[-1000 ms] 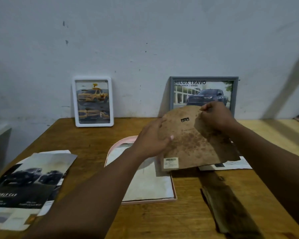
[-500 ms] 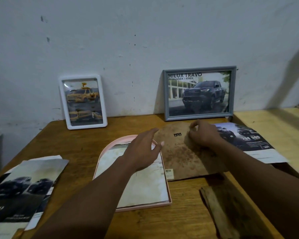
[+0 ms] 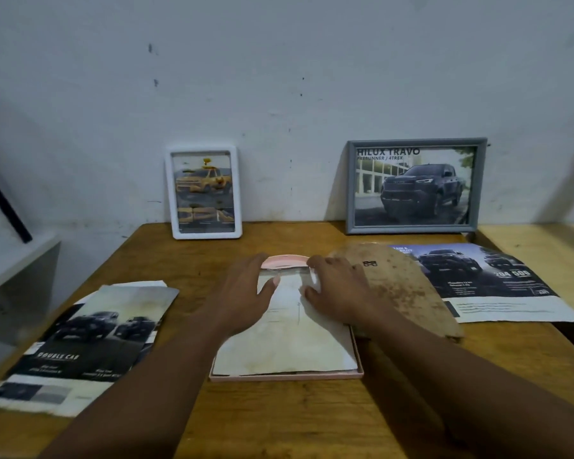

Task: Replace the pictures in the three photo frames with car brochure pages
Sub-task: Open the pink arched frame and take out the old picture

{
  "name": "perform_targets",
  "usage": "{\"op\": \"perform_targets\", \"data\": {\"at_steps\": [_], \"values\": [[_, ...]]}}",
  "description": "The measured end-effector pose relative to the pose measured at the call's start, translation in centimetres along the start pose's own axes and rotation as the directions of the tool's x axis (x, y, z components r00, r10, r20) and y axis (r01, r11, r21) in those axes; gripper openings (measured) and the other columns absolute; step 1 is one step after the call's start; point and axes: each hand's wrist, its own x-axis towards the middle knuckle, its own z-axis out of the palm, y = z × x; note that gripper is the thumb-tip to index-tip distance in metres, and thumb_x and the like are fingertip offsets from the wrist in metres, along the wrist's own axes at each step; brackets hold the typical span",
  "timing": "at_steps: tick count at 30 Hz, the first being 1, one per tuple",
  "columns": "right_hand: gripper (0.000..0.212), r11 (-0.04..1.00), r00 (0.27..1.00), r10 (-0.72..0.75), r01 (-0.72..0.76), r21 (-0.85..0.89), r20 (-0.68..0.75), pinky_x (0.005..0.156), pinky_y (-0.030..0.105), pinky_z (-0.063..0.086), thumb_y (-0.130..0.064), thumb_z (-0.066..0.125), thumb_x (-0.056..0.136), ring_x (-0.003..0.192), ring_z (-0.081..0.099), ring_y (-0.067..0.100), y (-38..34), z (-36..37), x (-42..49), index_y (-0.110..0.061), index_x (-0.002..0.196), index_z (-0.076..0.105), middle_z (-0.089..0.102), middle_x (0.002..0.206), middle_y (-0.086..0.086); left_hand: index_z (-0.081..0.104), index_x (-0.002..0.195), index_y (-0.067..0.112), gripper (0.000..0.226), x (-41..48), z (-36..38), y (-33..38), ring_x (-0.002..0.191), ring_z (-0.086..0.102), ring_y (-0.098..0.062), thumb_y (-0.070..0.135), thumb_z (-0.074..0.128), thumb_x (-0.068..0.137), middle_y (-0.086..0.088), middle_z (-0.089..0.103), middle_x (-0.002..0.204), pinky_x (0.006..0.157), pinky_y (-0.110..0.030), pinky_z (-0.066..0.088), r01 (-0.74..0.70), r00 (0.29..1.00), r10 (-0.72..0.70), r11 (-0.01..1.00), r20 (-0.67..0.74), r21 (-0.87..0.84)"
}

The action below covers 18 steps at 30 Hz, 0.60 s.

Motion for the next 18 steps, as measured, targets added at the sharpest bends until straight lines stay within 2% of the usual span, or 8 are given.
{"op": "perform_targets", "data": {"at_steps": [3, 6, 14, 18], "values": [[0.053, 0.999, 0.999, 0.041, -0.041, -0.018, -0.018, 0.105, 0.050, 0.029, -0.050, 0.048, 0.096, 0.132, 0.041, 0.027, -0.6, 0.6, -0.4, -0.026, 0.142, 0.038, 0.053, 0.141, 0.005, 0.027, 0.156, 0.036, 0.062, -1.1, -0.4, -1.3, 0.147, 0.032, -0.016, 0.057, 0.044, 0.101, 0.010, 0.029, 0.163, 0.115, -0.038, 0.033, 0.008, 0.999, -0.010, 0.999, 0.037, 0.051], [0.049, 0.998, 0.997, 0.068, -0.068, 0.015, -0.042, 0.104, 0.050, 0.027, -0.047, 0.050, 0.095, 0.132, 0.041, 0.026, -1.0, 0.8, -0.6, -0.027, 0.139, 0.039, 0.053, 0.140, 0.004, 0.027, 0.156, 0.038, 0.063, -1.8, -0.1, -1.9, 0.147, 0.032, -0.015, 0.060, 0.044, 0.100, 0.012, 0.029, 0.164, 0.115, -0.037, 0.032, 0.027, 1.000, -0.028, 0.997, 0.012, 0.066], [0.048, 0.999, 0.997, 0.024, -0.027, -0.036, -0.078, 0.111, 0.050, 0.021, -0.044, 0.038, 0.101, 0.141, 0.033, 0.022, -1.4, 1.7, -1.5, -0.024, 0.144, 0.037, 0.044, 0.151, 0.001, 0.026, 0.156, 0.038, 0.063, -1.9, 0.3, -1.8, 0.148, 0.031, -0.016, 0.057, 0.046, 0.099, 0.010, 0.029, 0.164, 0.116, -0.038, 0.033, 0.008, 0.999, -0.005, 0.996, -0.038, 0.087], [0.049, 1.000, 0.996, 0.016, -0.015, 0.003, -0.091, 0.114, 0.051, 0.018, -0.044, 0.039, 0.101, 0.146, 0.026, 0.023, -1.2, 2.0, -1.5, -0.025, 0.145, 0.035, 0.042, 0.153, 0.000, 0.028, 0.155, 0.036, 0.065, -2.0, -0.1, -1.3, 0.146, 0.032, -0.016, 0.056, 0.051, 0.098, 0.008, 0.030, 0.162, 0.113, -0.036, 0.036, -0.028, 0.995, 0.040, 0.991, -0.090, 0.132]]}}
